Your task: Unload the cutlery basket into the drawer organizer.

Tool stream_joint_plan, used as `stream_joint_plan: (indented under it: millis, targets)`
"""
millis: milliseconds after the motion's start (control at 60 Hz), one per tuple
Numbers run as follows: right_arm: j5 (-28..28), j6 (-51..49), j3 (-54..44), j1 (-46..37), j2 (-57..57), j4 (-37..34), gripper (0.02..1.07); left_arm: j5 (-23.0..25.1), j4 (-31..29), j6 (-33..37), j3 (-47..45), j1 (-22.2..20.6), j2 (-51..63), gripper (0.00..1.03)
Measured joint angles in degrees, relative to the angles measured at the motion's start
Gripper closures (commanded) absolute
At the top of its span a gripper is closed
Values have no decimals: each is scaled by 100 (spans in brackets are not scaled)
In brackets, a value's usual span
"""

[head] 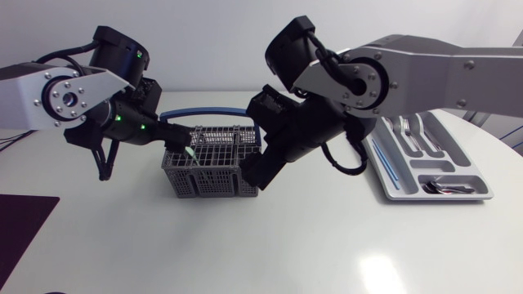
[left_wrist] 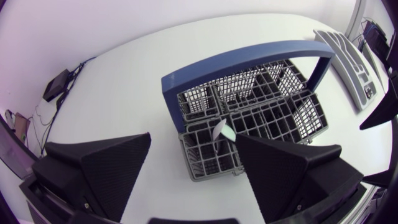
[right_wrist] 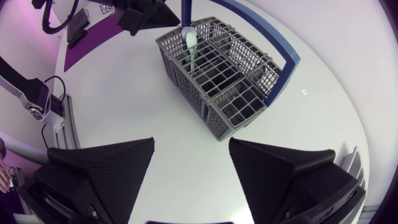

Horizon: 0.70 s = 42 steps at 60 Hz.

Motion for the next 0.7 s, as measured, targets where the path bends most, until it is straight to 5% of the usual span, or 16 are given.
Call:
stream_joint_plan:
  millis: [500, 583, 700]
  targets:
    - [-15, -87, -341, -81, -151, 175, 15, -490, -275, 1176, 61, -374, 492, 13]
    - [-17, -90, -345, -92, -184, 179, 15, -496, -304, 1224, 162, -398, 581, 23]
    - [-17, -129, -435, -118, -286, 249, 15, -658, -304, 1314, 278, -422, 654, 57]
